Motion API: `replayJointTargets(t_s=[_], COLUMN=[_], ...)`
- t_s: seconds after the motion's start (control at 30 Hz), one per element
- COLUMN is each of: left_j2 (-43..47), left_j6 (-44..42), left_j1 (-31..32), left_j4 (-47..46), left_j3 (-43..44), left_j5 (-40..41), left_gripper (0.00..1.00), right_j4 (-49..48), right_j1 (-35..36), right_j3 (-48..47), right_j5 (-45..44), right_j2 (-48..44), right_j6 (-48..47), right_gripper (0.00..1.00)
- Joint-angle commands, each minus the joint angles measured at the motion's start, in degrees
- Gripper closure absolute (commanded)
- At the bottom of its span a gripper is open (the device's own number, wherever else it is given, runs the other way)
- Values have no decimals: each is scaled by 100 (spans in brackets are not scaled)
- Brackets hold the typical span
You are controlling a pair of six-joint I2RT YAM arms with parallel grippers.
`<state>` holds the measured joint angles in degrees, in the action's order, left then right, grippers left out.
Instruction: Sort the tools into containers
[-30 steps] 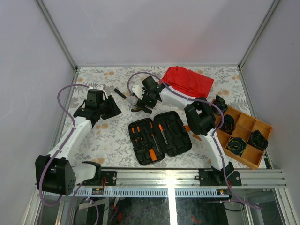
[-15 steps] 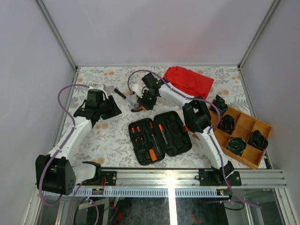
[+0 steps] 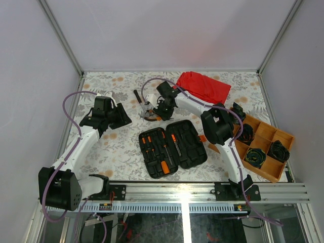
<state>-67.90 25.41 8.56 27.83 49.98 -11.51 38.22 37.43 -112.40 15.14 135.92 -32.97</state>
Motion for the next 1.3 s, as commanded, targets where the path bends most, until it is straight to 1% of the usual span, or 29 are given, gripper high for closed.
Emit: replayJointTargets(t_s=[0.0, 0.17, 0.27, 0.37, 0.63, 0.8, 1.07, 1.27], left_j2=[12, 16, 18, 20, 4, -15, -30, -55], left_j6=[-107, -114, -114, -113, -113, -114, -114, -110], left_j1=[-37, -35, -38, -40, -40, -39, -45, -43], left_j4=[-204, -200, -200, -201, -200, -200, -204, -210], left_j3=[-32, -32, -32, -32, -23, -23, -18, -23], left_j5=[-61, -61, -62, -57, -58, -65, -92, -106], left_gripper=[57, 57, 57, 57, 57, 57, 57, 57], right_j4=[106, -156, -435, -550, -227, -125, -52, -531], right_j1=[-42, -47, -54, -50, -52, -50, -43, -43], right_j3=[254, 350, 526, 645, 676, 839, 1521, 2477], right_j5=[-539, -1047, -1315, -1368, -1401, -1451, -1415, -1371], right_j2=[-206, -395, -683, -970, -1394, -1692, -2228, -2985], right_j6=[59, 282, 373, 385, 275, 377, 1166, 2078], right_gripper=[87, 97, 100, 100, 100, 100, 100, 100])
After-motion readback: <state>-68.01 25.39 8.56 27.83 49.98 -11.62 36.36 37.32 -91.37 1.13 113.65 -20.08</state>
